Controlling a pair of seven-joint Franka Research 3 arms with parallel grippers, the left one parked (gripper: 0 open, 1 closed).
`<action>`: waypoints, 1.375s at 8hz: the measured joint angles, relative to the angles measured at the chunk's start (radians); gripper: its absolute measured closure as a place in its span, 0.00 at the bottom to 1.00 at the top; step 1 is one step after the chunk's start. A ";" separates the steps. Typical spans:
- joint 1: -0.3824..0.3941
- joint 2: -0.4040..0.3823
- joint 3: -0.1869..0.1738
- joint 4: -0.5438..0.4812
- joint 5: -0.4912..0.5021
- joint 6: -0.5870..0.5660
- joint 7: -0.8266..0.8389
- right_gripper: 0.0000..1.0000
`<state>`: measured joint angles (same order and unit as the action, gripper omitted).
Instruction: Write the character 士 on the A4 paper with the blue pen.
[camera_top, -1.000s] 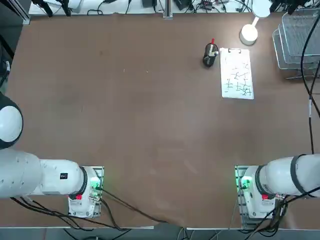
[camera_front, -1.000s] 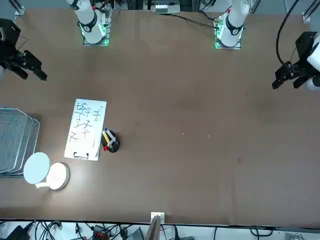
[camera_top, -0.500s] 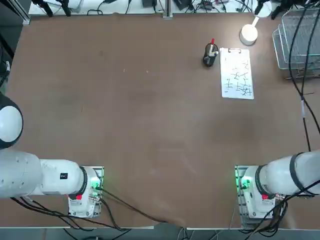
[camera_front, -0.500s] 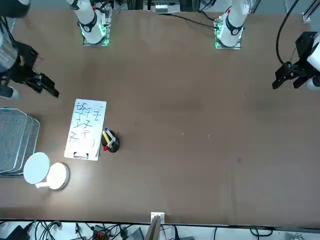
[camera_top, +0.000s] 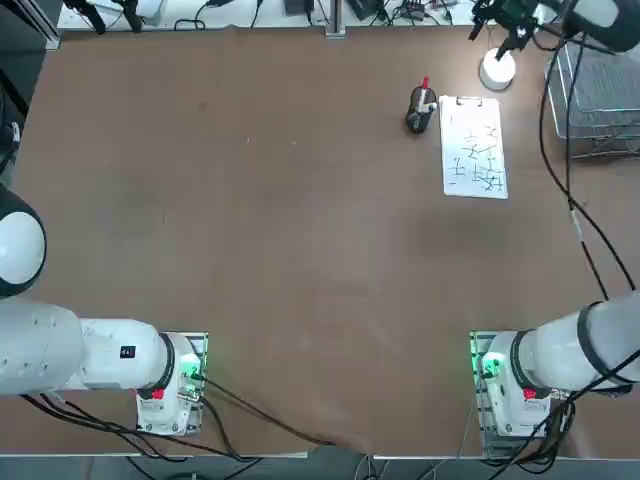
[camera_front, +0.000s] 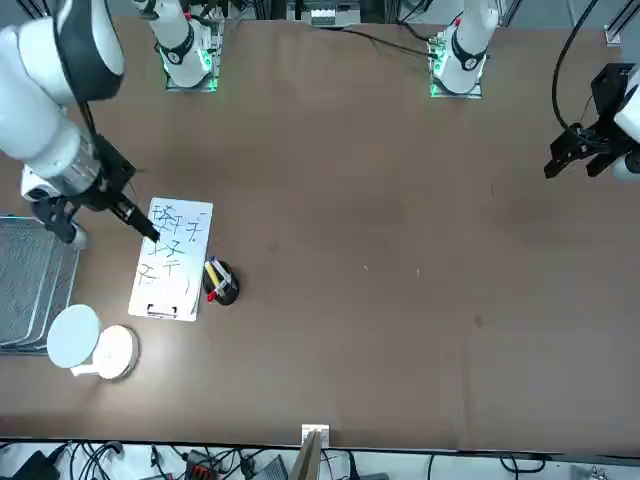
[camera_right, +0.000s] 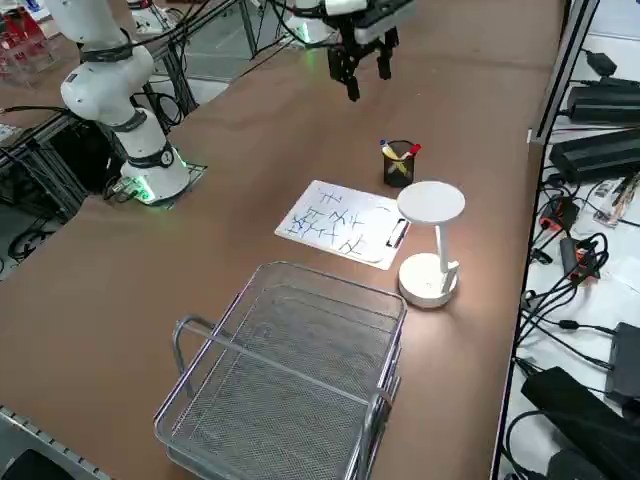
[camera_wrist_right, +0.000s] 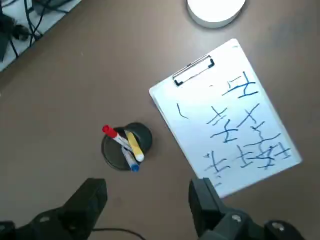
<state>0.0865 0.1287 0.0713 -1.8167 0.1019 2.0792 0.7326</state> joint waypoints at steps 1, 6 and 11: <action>0.001 0.015 0.012 -0.035 0.001 0.075 0.066 0.00; 0.004 0.025 0.032 -0.257 0.002 0.446 0.253 0.00; 0.006 0.045 0.090 -0.317 0.138 0.490 0.261 0.02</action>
<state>0.0925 0.1737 0.1618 -2.1338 0.2396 2.5694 0.9939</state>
